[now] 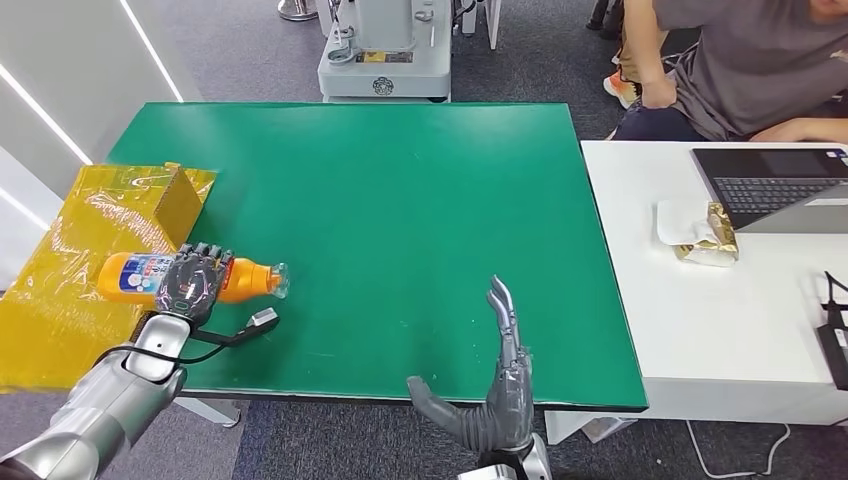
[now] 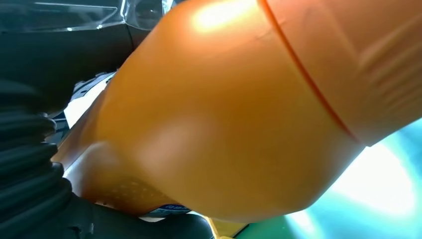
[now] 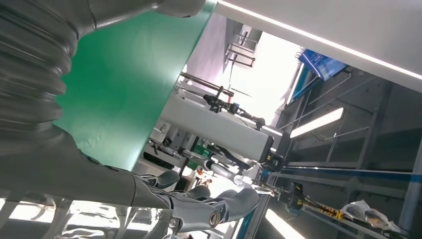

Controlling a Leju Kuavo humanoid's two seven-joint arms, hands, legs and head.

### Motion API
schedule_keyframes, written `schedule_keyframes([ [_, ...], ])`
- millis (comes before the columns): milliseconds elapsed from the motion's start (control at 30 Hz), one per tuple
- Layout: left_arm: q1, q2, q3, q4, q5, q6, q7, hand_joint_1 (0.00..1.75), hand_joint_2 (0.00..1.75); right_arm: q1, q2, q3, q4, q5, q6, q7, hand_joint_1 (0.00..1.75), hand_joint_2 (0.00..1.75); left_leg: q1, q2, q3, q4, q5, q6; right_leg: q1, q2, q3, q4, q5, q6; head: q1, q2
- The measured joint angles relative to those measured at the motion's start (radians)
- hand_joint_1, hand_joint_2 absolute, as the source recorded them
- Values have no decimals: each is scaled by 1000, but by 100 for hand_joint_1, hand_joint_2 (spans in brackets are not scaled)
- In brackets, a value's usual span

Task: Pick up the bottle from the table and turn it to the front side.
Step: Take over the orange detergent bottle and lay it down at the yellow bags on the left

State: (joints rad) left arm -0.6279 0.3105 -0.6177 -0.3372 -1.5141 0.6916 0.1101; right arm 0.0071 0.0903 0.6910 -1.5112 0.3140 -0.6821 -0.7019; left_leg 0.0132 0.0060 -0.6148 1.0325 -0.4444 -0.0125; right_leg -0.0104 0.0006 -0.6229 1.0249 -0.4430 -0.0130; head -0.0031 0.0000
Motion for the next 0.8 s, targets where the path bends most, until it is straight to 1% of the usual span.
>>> schedule_keyframes([
  [533,-34,-47,-27,38,0,0,14,175,175,-6,-7,14,19,-21,0,0,0,175,0,0,0,0,0,0,1,0,0,0,0,0,0,0],
  [700,-53,-63,-30,38,0,0,1,175,175,-7,-13,23,23,-24,0,0,0,175,0,0,0,0,0,0,1,0,0,0,0,0,0,0],
  [733,-57,-66,-30,38,0,0,-3,168,175,-7,-13,23,23,-24,0,0,0,175,0,0,0,0,0,0,1,0,0,0,0,0,0,0],
  [767,-61,-68,-30,39,0,0,-6,132,175,-7,-14,23,23,-23,0,0,0,175,0,0,0,0,0,0,1,0,0,0,0,0,0,0],
  [800,-64,-71,-30,39,0,-2,-8,89,175,-6,-14,23,23,-23,0,0,0,175,0,0,0,0,0,0,1,0,0,0,0,0,0,0],
])
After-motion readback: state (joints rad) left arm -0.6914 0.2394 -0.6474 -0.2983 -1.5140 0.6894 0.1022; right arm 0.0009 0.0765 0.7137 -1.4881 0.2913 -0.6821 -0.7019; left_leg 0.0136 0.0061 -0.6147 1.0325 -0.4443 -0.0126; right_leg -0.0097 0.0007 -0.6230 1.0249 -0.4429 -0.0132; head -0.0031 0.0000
